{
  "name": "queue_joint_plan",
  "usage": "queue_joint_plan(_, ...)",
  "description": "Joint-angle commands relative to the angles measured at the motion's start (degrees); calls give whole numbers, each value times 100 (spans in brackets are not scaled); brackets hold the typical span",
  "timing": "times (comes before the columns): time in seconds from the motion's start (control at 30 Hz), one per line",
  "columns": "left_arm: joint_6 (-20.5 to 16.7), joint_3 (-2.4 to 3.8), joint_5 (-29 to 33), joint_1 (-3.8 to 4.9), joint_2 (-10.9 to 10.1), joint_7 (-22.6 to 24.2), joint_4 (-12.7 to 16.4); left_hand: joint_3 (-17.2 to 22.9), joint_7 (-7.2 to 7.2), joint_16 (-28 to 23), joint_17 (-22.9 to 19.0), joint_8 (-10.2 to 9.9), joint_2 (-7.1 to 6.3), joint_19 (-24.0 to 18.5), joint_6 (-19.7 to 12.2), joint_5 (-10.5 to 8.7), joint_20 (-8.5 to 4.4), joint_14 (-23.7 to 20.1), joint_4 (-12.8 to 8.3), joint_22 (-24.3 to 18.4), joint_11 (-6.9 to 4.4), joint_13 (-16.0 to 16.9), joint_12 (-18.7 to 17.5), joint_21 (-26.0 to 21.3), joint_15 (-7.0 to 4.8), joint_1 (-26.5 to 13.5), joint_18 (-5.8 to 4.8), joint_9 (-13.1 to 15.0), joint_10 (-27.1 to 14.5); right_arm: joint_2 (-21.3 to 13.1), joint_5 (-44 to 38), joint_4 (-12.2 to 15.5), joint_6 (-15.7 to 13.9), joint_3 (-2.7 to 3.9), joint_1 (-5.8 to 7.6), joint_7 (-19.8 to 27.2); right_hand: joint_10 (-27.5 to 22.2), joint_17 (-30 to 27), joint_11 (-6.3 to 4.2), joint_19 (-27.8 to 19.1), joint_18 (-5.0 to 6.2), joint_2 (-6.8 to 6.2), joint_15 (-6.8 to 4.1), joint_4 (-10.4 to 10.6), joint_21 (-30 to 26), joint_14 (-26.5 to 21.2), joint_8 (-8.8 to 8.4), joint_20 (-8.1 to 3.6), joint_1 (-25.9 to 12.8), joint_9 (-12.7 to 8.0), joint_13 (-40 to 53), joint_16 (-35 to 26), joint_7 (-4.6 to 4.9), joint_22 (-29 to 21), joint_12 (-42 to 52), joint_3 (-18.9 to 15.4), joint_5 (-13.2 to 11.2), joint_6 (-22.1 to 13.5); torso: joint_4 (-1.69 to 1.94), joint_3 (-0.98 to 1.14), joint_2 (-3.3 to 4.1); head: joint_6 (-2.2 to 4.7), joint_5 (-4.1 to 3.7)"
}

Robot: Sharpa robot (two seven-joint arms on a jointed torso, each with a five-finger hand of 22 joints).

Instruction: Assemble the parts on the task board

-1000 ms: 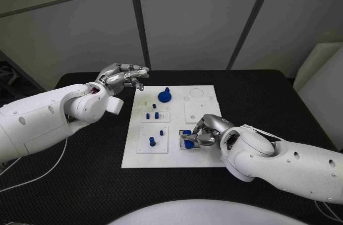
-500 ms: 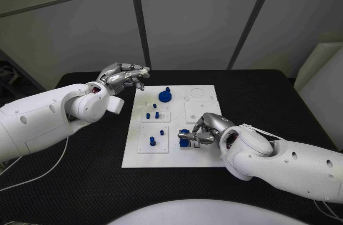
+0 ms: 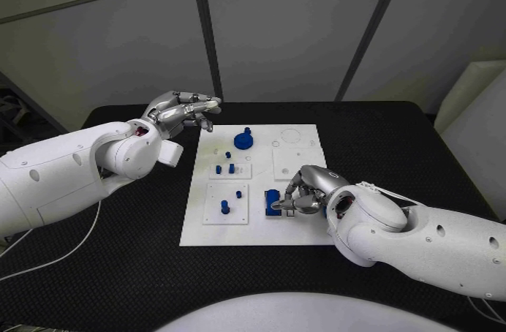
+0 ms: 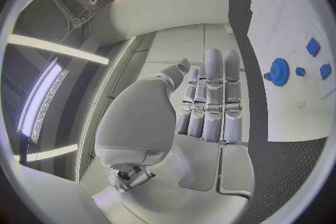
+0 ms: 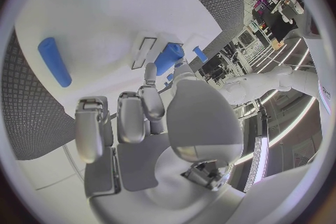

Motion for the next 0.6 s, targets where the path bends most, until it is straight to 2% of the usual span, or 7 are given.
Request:
queue_joint_plan(0.03,65,4,21,9,3,11,7,-28,0,-22,-7,-25,25,32,-48,-31,-2,-2,-3,-7,-5,9,-17,-33,35,-8,-70,8,-43,25,-98,-49,38,-1,3,48,35,29,-16,613,-86,21,-44,-44,17,228,24,-48,114,30,19,40,-6,1509,36,-1,-26,71,5,1,2,-5,1)
queue_joint_plan(0.23,68,4,21,8,11,6,1,-28,0,-22,-7,-25,25,32,-48,-31,-2,-2,-3,-7,-5,9,-17,-33,35,-8,-70,8,-43,114,-118,-189,-104,-1,2,117,58,64,-27,613,-86,103,-52,6,17,234,37,-58,134,85,48,58,-16,1509,65,-66,-27,112,10,-4,-3,3,2)
queue_joint_plan(0.43,67,4,21,8,3,2,5,-28,0,-22,-7,-25,25,32,-48,-31,-2,-2,-3,-7,-5,9,-17,-33,35,-8,-70,8,-43,71,-73,-145,-287,-1,2,253,53,45,-29,613,-86,108,-55,85,17,228,24,-64,91,116,32,46,-17,1509,36,-151,-27,102,2,-3,-2,2,12)
queue_joint_plan(0.53,65,4,21,8,-12,1,11,-28,0,-22,-7,-25,25,32,-48,-31,-2,-2,-3,-7,-5,9,-17,-33,35,-8,-70,8,-43,-103,123,-18,-535,-3,2,485,13,-29,-15,613,-86,125,-44,157,17,209,-34,-60,78,124,-29,3,6,1509,-59,-203,-26,19,-3,-4,-3,11,9)
queue_joint_plan(0.6,62,3,21,8,-23,0,16,-28,0,-22,-7,-25,25,32,-48,-31,-2,-2,-3,-7,-5,9,-17,-33,35,-8,-70,8,-43,-255,341,80,-685,-2,2,671,-68,-145,31,613,-86,162,-18,195,17,179,-161,-43,98,90,-159,-67,60,1509,-249,-220,-17,-176,-7,-4,-2,17,2)
